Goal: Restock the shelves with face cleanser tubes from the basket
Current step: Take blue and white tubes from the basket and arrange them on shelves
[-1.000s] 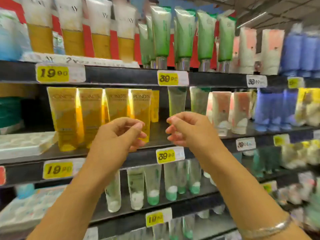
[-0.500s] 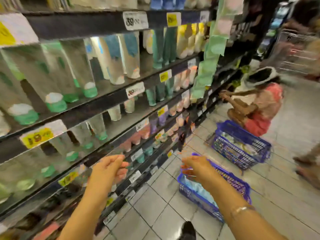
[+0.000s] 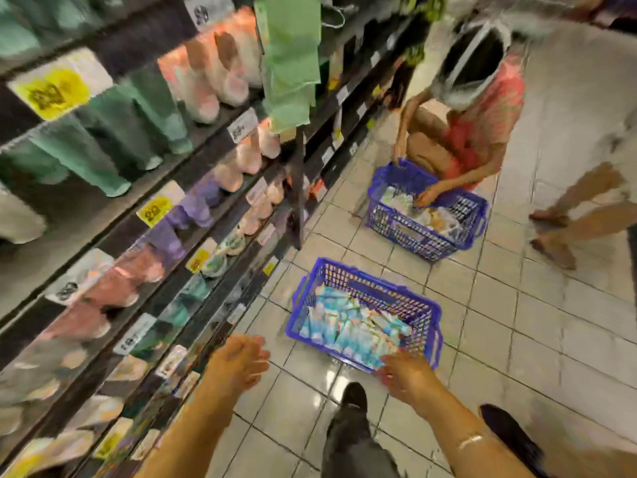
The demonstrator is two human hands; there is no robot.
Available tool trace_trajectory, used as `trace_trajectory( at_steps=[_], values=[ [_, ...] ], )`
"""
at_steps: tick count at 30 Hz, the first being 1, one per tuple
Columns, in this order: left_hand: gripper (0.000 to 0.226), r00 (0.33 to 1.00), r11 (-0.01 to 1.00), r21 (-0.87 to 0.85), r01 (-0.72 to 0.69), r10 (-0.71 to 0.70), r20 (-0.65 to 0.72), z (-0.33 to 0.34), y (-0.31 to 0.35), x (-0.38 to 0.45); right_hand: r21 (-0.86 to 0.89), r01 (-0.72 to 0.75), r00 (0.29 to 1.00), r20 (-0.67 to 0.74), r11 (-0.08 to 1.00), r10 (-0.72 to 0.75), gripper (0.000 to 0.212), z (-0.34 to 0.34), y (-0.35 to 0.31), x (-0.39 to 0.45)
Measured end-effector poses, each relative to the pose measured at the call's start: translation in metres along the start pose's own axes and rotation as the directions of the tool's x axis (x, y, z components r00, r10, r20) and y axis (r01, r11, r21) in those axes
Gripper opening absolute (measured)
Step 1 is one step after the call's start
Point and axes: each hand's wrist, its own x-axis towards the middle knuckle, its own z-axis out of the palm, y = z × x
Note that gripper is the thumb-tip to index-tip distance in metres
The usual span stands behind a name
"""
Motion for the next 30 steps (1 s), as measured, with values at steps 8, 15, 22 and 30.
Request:
trace_trajectory(
  at_steps=[8, 15, 22, 30],
  values=[
    [0.017, 0.990, 0.977, 0.162, 0.140, -0.144, 0.013, 0.109, -0.012, 0.121, -0.027, -0.189, 0.982, -0.035, 0.982, 0.188, 0.022, -0.041, -0.027, 0.133],
    [0.013, 0.962, 0.936, 0.230, 0.267, -0.274, 0.001, 0.145, -0.043, 0.228, -0.102, -0.242, 0.967, -0.104, 0.965, 0.232, 0.022, -0.014, -0.013, 0.249],
    [0.017, 0.925, 0.867, 0.356, 0.349, -0.380, 0.018, 0.155, -0.119, 0.357, -0.310, -0.247, 0.968, -0.118, 0.918, 0.221, 0.026, 0.036, 0.032, 0.367],
    [0.022, 0.903, 0.805, 0.479, 0.351, -0.427, 0.056, 0.188, -0.221, 0.458, -0.325, -0.293, 0.956, -0.125, 0.899, 0.266, 0.033, 0.070, 0.102, 0.479]
  ],
)
